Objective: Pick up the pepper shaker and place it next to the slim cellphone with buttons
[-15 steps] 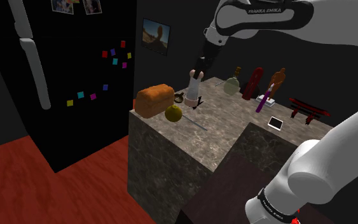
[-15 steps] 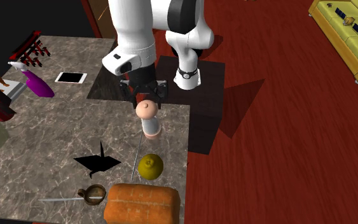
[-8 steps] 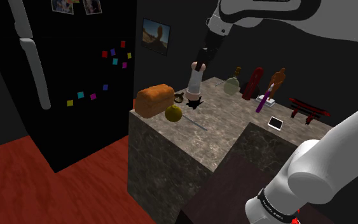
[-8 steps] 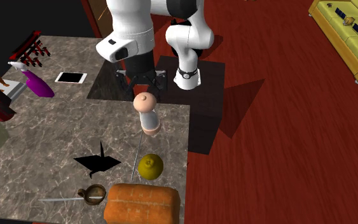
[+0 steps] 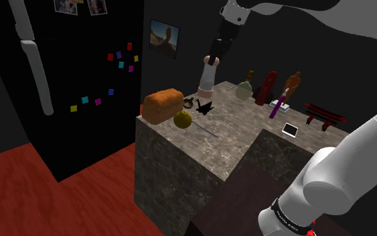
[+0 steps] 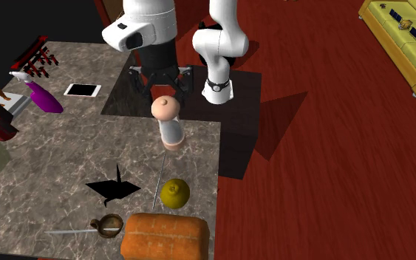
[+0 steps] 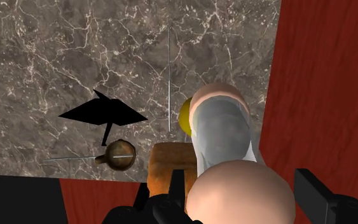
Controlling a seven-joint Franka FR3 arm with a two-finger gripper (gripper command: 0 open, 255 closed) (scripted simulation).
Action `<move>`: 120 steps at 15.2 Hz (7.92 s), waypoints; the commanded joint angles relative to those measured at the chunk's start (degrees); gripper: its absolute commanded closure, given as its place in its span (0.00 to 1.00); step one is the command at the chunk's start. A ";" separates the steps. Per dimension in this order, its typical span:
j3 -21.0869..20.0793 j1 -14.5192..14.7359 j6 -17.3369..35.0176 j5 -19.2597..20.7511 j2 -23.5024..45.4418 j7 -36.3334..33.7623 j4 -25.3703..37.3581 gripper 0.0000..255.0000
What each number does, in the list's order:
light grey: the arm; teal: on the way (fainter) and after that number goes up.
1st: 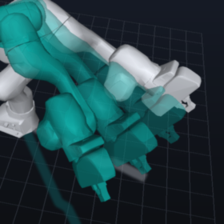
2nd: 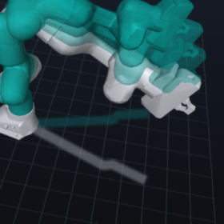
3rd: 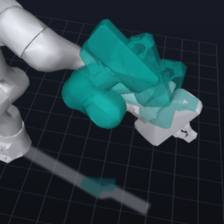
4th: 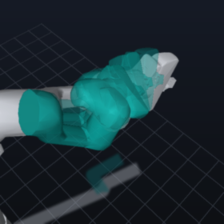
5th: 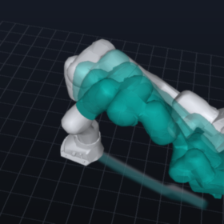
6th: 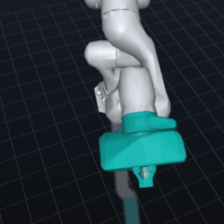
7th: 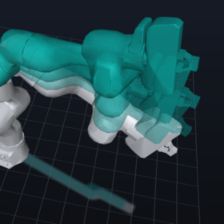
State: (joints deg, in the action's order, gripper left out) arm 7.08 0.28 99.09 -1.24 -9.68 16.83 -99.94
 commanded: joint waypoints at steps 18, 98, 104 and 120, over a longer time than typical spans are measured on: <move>12.32 -7.73 -4.29 4.88 -17.42 18.48 -13.06 1.00; 59.75 -46.36 -4.99 -37.81 43.75 108.27 14.21 1.00; 58.99 -45.78 -1.33 -39.03 44.84 109.65 10.64 1.00; 57.71 -45.73 2.43 -40.75 46.40 111.23 7.41 0.00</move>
State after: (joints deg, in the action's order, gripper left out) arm 64.79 -45.46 101.51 -41.99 36.72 128.06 -92.53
